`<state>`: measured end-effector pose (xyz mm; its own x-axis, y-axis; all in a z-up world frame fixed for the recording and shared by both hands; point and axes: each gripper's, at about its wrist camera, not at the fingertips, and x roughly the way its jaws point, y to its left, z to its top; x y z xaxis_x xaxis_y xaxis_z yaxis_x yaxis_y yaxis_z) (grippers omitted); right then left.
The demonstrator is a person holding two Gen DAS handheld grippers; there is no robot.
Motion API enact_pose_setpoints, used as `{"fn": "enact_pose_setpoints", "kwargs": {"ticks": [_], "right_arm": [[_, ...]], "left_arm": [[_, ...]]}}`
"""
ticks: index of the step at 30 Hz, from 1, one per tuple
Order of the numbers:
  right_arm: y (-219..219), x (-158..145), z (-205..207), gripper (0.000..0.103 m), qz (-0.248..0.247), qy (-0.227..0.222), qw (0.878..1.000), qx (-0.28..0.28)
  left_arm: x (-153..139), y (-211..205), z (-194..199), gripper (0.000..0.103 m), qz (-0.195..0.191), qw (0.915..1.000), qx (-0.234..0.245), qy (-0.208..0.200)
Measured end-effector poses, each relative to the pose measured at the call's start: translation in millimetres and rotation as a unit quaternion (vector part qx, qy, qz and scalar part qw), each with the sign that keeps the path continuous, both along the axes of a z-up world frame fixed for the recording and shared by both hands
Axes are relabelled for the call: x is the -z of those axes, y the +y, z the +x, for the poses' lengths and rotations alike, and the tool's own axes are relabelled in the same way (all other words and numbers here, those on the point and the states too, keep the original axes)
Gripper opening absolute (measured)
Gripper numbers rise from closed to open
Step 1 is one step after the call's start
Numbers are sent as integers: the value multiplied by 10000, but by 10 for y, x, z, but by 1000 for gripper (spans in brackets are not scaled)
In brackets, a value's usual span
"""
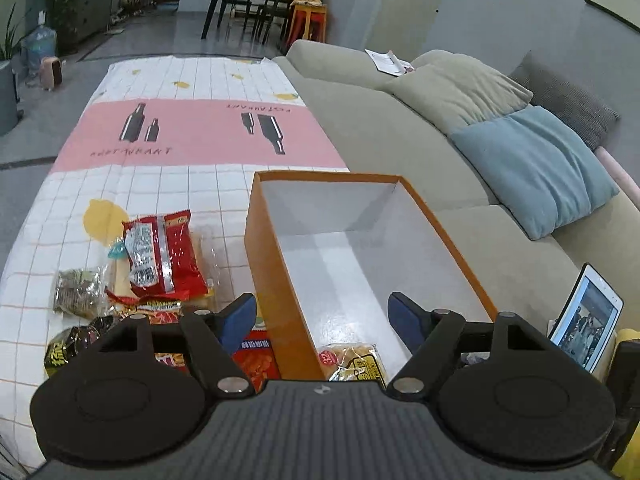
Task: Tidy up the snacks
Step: 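Lower the clear candy into the orange box and open the right tool, then grasp the peanut bag with the left tool while the right reaches for the Mimi bag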
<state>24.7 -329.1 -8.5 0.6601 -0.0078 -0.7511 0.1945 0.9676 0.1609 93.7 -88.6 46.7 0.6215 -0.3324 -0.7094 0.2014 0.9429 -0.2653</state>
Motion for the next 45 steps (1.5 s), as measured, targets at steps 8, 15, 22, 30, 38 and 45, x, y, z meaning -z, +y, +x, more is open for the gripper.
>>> {"fn": "enact_pose_setpoints", "kwargs": {"ticks": [8, 15, 22, 30, 38, 45], "right_arm": [[-50, 4, -35, 29, 46, -22, 9999, 106], [12, -73, -83, 83, 169, -269, 9995, -68], [-19, -118, -145, 85, 215, -464, 9986, 110], [-25, -252, -298, 85, 510, -990, 9938, 79], [187, -454, -540, 83, 476, -1663, 9842, -388], [664, -618, -714, 80, 667, -1900, 9724, -1177]], "left_arm": [[29, 60, -18, 88, -31, 10000, 2, 84], [-34, 125, -27, 88, -143, 9999, -43, 12], [-93, 200, -48, 88, -177, 9998, -103, -67], [-226, 324, -168, 88, 96, 9992, -217, -332], [-238, 600, -314, 88, 481, 9972, -517, -258], [-143, 982, -405, 88, 660, 9932, -953, -103]]}}
